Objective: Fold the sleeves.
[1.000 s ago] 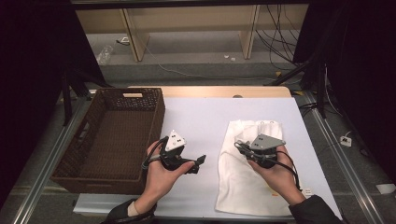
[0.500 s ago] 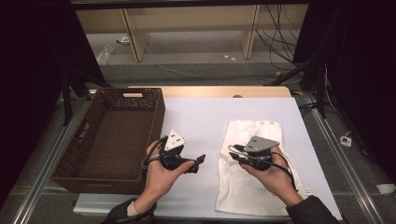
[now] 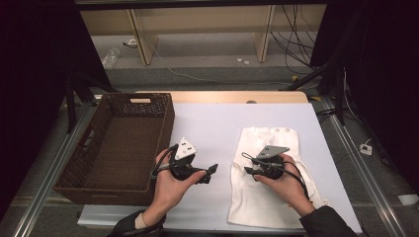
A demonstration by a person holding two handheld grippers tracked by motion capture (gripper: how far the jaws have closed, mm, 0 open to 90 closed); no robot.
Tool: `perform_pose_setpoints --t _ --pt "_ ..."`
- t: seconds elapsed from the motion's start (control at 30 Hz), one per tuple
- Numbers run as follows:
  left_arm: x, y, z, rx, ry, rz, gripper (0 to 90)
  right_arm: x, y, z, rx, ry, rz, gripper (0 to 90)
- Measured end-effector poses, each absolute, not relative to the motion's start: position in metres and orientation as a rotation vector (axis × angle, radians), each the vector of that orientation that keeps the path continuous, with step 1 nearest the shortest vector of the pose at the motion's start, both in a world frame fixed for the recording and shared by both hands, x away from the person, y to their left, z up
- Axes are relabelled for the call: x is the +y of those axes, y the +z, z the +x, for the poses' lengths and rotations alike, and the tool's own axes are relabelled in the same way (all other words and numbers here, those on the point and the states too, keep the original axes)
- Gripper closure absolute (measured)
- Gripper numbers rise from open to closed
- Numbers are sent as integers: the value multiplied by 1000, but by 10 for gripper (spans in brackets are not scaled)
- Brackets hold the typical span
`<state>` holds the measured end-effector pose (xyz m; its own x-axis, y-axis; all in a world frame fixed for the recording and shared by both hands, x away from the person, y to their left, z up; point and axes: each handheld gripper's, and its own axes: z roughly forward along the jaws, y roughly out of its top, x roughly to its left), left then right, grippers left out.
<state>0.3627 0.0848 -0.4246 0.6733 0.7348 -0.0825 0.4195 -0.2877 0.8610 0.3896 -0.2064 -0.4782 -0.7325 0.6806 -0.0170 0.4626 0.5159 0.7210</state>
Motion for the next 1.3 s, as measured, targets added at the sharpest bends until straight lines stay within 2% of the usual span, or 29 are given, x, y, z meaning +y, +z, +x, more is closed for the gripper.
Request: perform_pose_setpoints --t 0.13,0.4,0.67,0.77,0.87,1.07,1.3 --pt "84 -425 363 901 412 1924 24 -205 -485 391 2478 1022 984 599" --pt "84 -426 363 901 409 1929 25 -201 -484 391 2481 1010 994 843" --pt "84 -426 363 903 410 1927 26 -198 -476 388 2454 1066 960 865" --pt "84 -426 363 904 409 1927 26 -196 -475 387 2466 1069 953 846" --pt "84 -426 363 903 408 1929 27 -196 -481 388 2485 1047 965 789" --pt "82 -429 363 905 392 1933 30 -204 -470 387 2449 1119 968 618" --pt "83 -431 363 909 386 1937 35 -239 -452 387 2344 1122 1000 482"
